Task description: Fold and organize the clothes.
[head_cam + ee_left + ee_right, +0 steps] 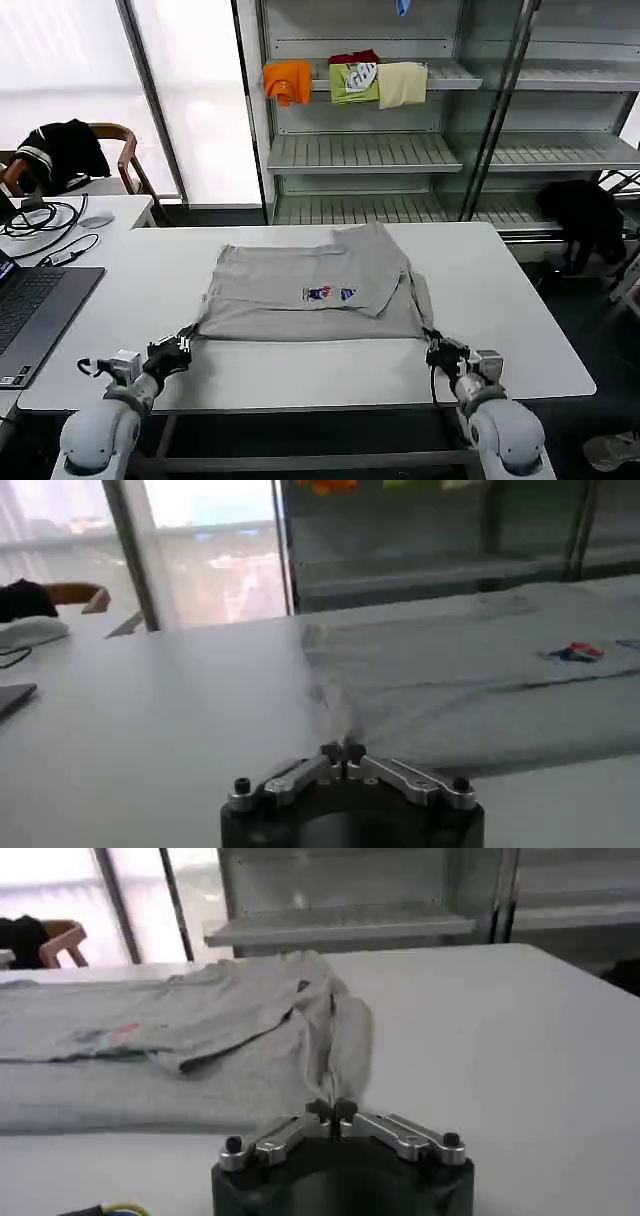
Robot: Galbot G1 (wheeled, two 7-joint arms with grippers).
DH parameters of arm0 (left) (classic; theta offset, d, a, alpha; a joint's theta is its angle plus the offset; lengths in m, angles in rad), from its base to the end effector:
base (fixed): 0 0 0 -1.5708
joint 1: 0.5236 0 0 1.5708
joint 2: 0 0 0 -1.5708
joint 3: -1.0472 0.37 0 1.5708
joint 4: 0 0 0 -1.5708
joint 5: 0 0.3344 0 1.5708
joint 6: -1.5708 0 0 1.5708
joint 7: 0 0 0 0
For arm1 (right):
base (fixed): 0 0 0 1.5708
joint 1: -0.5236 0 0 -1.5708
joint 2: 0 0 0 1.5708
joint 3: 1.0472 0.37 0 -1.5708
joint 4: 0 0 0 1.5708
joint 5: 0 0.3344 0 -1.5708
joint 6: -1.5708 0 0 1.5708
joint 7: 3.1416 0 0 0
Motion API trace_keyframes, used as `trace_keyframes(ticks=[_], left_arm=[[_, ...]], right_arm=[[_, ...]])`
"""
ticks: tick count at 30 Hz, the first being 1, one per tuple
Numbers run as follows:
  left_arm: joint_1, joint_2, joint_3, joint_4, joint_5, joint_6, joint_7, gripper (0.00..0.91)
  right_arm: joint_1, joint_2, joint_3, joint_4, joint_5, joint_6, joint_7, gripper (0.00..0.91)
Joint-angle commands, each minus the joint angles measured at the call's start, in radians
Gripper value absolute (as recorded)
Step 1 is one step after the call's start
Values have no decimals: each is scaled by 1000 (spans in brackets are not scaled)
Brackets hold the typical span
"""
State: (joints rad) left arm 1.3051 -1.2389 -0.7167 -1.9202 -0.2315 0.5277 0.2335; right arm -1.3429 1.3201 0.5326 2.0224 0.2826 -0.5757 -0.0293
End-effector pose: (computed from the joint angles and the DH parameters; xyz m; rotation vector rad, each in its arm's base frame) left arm 0.2416 0.1403 -0.2932 -0.1749 -2.7271 -0.1012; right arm 0.2247 -0.0582 -0.2947 0.1957 -2.7024 -0.0275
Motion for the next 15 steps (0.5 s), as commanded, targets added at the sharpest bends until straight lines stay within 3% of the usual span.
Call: trace_keyframes(ticks=[1, 9, 10, 11, 12, 15], left_arm=[[260, -34, -84, -241, -53, 22, -46, 0], [335, -73, -107, -294, -50, -3, -89, 10], [338, -81, -102, -295, -41, -2, -102, 30], [338, -86, -98, -295, -35, 0, -119, 292], [335, -91, -96, -290, -28, 4, -131, 907], [331, -94, -93, -293, -21, 10, -151, 907]], right_arm=[[-172, -9, -9, 139, 1, -5, 34, 0], [-235, -23, -24, 182, -22, -4, 27, 0], [-237, -22, -26, 182, -23, -4, 30, 907], [-238, -17, -27, 180, -31, -4, 33, 907], [-237, -13, -28, 178, -35, -4, 38, 907], [-227, -2, -21, 175, -43, 1, 52, 907]])
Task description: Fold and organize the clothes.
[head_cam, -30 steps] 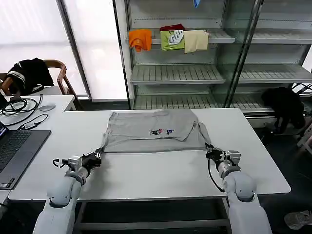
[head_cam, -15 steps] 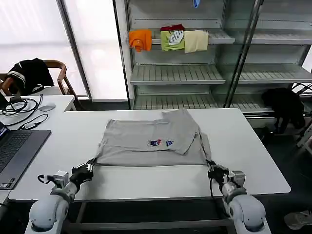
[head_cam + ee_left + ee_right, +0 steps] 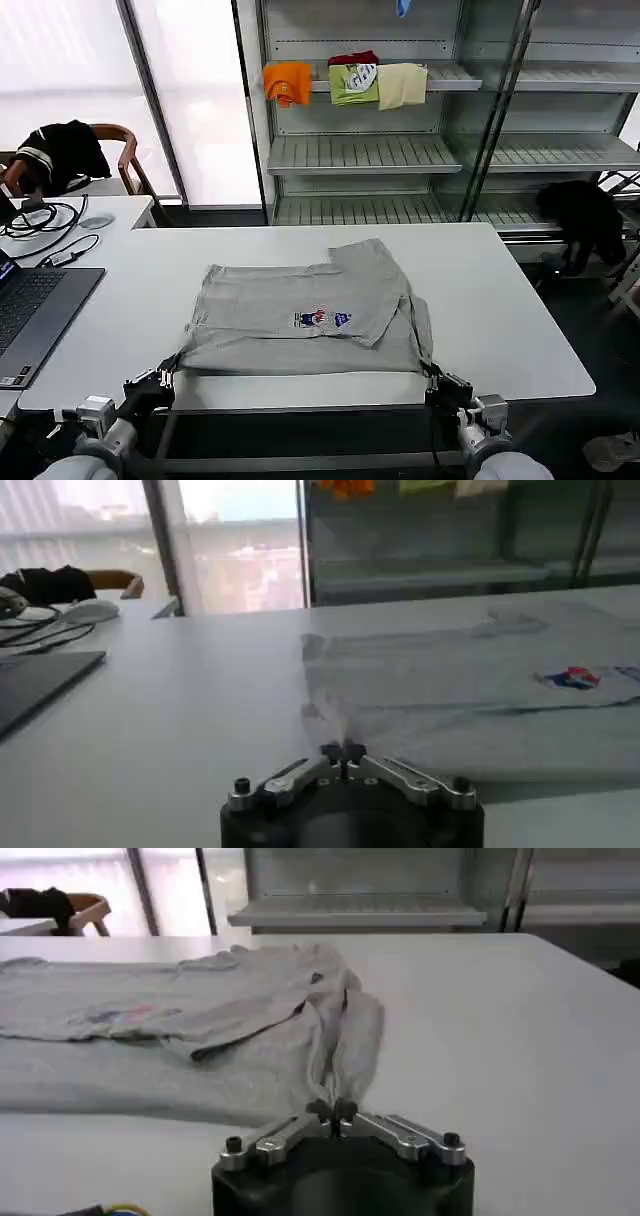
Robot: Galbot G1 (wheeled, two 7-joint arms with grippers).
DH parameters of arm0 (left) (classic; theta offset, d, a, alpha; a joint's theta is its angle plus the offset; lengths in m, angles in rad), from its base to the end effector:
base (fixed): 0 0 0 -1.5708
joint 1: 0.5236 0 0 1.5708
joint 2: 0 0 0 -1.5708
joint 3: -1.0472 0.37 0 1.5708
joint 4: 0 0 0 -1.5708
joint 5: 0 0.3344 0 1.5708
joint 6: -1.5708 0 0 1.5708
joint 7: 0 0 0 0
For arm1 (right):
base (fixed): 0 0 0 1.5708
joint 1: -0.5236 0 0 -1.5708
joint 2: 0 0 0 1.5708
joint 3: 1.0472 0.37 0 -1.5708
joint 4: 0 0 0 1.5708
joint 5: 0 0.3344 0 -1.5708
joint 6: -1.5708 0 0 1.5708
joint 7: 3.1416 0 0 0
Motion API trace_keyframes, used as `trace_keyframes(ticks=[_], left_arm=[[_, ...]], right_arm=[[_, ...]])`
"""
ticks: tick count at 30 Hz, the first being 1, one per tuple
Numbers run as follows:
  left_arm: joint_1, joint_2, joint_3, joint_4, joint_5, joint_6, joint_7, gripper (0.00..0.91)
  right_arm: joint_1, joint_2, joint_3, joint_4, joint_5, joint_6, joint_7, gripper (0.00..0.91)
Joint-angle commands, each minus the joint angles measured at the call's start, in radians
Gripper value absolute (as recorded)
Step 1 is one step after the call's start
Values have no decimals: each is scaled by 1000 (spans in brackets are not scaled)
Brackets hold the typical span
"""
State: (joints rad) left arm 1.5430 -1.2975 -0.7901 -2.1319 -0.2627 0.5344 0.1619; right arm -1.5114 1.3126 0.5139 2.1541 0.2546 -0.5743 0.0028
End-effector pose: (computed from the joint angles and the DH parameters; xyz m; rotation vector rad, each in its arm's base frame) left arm 0.1618 0.1236 -0.2749 -0.0773 -2.7125 -0.0661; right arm 0.1688 -0.0448 -0.2862 0.2083 -2.6593 0.0135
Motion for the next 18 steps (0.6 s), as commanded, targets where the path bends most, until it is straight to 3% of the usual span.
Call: trace_keyframes(ticks=[1, 6, 10, 14, 18], left_arm=[[92, -37, -19, -86, 10, 4, -83, 907], [58, -78, -39, -159, 22, -12, -112, 907], [-32, -91, -53, -190, 17, -12, -97, 907], [-215, -59, -20, -132, 17, 9, -51, 907], [-420, -21, 63, 28, -9, 44, -42, 907]], right_arm=[[-57, 9, -1, 45, -12, 2, 28, 907], [-28, 30, 8, 113, -20, 43, 63, 907], [78, 42, 18, 131, -105, 96, 38, 907], [270, 61, 8, 71, -113, 75, -4, 907], [547, 111, -35, -143, -70, -6, -25, 907]])
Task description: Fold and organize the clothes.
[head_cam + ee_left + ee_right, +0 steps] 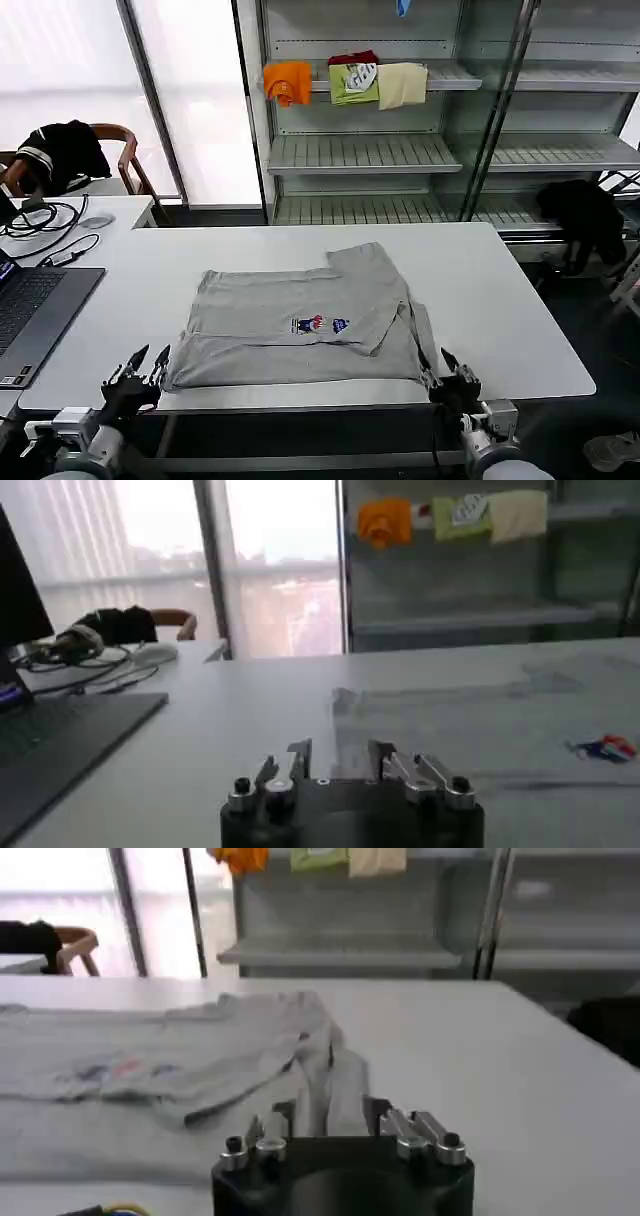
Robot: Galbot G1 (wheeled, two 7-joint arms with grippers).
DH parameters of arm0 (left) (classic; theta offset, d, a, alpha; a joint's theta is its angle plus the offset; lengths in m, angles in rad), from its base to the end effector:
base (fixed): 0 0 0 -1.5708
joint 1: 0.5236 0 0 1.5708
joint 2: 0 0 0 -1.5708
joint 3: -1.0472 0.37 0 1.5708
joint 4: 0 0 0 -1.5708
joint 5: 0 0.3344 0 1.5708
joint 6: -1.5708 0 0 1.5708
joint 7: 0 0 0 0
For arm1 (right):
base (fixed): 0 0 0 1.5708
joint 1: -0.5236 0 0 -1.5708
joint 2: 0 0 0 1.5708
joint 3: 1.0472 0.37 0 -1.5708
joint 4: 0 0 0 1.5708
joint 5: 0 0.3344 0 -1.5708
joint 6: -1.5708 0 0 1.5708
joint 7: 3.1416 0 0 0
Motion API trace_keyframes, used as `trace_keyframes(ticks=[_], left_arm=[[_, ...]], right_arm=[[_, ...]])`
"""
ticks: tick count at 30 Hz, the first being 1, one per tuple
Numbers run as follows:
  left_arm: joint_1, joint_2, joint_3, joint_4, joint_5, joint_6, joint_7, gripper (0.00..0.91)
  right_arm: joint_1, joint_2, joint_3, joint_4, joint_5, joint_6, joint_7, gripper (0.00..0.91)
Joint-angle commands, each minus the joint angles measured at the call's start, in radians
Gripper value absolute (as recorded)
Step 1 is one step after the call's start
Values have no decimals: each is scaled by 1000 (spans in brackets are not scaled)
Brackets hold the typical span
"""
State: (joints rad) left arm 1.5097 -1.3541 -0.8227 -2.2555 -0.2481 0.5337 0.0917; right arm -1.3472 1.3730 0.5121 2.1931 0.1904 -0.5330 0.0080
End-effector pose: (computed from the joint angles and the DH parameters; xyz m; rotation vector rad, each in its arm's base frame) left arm 0.1598 0.1086 -0.2343 0.0463 -2.8703 -0.0785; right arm 0.2086 -0.0313 -0.2449 0.1756 -2.9130 0.0284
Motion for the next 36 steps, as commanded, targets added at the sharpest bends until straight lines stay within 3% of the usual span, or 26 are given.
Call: trace_keyframes(ticks=[1, 5, 9, 10, 14, 17, 30, 33, 34, 35, 36], left_arm=[[-455, 43, 125, 214, -20, 44, 25, 907], [-654, 53, 214, 456, -20, 45, 34, 907], [-809, 58, 274, 705, 4, 44, 56, 907], [-837, 60, 281, 756, 25, 44, 71, 907], [-898, 73, 311, 872, 124, 44, 133, 907], [-919, 76, 318, 934, 188, 45, 146, 907], [-895, 69, 298, 1000, 204, 44, 180, 897], [-901, 66, 298, 1015, 205, 44, 179, 564], [-902, 66, 298, 1018, 205, 44, 179, 383], [-903, 64, 298, 1024, 207, 44, 179, 383], [-903, 62, 296, 1027, 207, 44, 179, 242]], right_arm=[[448, 65, -45, -261, 33, -46, -27, 907], [658, 168, -67, -542, -9, -47, -54, 907], [815, 240, -55, -812, -143, -39, -106, 907], [847, 268, -43, -899, -198, -14, -116, 907], [908, 285, -21, -1115, -207, 60, -115, 907], [920, 285, -25, -1166, -171, 84, -119, 907], [957, 285, -14, -1223, -170, 103, -94, 907], [959, 285, -14, -1219, -171, 108, -88, 907], [959, 285, -13, -1217, -171, 106, -88, 907], [959, 285, -15, -1216, -173, 103, -86, 907], [960, 285, -18, -1219, -176, 101, -82, 907]])
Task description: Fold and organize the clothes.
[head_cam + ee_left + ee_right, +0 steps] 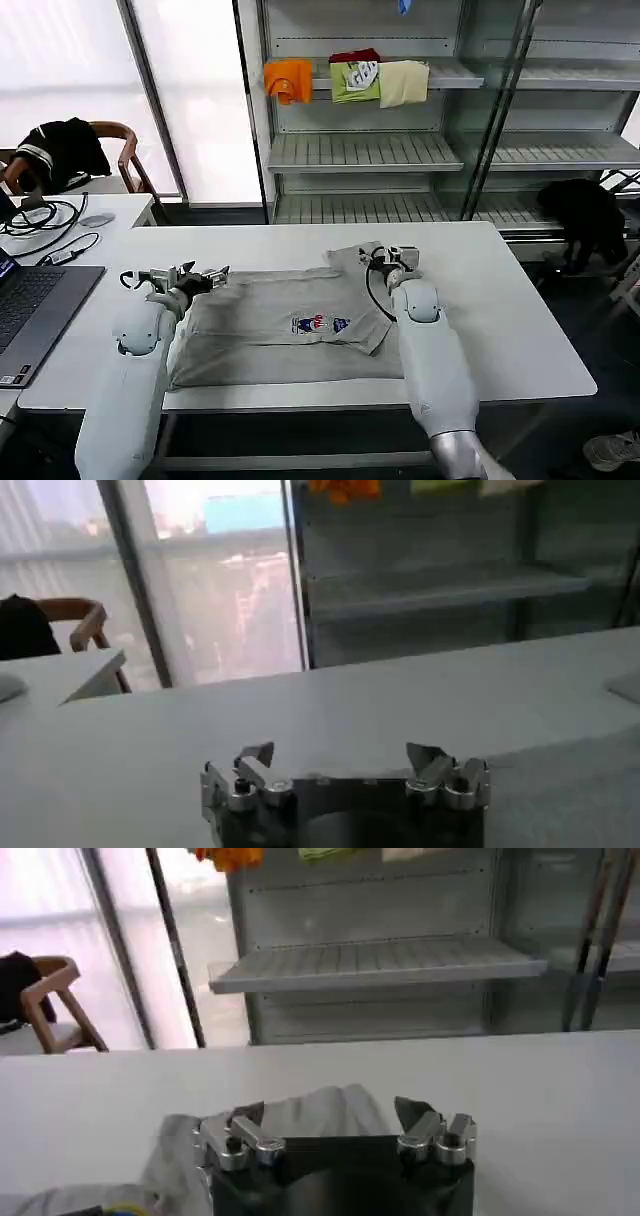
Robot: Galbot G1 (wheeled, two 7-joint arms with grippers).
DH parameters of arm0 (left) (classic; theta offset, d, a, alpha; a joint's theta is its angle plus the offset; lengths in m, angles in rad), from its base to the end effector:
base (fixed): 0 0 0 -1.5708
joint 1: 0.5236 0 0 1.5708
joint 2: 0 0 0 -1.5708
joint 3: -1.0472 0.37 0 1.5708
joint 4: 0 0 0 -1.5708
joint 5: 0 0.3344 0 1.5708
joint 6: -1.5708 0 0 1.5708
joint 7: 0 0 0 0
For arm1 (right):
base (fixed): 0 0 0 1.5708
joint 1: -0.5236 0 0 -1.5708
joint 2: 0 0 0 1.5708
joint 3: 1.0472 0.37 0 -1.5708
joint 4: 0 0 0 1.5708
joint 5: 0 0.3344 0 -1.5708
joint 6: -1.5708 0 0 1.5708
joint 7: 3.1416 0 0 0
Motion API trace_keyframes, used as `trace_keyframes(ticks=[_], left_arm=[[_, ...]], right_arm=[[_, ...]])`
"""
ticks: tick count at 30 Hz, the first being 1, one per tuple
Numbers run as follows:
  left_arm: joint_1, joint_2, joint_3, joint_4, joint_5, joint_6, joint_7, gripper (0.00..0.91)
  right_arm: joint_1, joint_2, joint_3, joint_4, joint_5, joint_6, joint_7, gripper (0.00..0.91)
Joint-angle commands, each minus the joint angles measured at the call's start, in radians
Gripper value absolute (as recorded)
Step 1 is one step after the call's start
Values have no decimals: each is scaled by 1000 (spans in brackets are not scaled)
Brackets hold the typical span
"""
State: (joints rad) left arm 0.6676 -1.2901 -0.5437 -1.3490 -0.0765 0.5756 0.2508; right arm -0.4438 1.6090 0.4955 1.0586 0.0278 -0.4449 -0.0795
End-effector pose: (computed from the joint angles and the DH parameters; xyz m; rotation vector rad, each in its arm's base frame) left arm 0.4602 0.1292 -0.2733 -0.1392 -2.7090 -0.1372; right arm 0.5425 0.0286 -0.2737 0.1875 -2.7825 -0.0682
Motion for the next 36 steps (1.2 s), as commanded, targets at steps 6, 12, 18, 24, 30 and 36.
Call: trace_keyframes(ticks=[6, 12, 18, 24, 30, 36], left_arm=[[-53, -13, 11, 139, 39, 2, 18, 81], [-46, -15, 9, 132, 31, 2, 23, 10], [-43, -17, 10, 120, 5, 3, 26, 0], [-42, -21, 12, 120, 0, 3, 24, 0], [-34, -22, 10, 105, -28, 2, 21, 0], [-33, -33, -8, 28, -190, -76, -82, 0]], right_arm=[[55, 49, -8, -117, -67, -12, 0, 907], [44, 49, -13, -135, -102, -9, -9, 0], [26, 49, -17, -89, -97, -3, -40, 0], [17, 49, -18, -64, -97, -23, -39, 0], [-1, 49, -19, -21, -70, 7, -27, 0], [-67, 49, -45, 123, -16, 151, 33, 0]])
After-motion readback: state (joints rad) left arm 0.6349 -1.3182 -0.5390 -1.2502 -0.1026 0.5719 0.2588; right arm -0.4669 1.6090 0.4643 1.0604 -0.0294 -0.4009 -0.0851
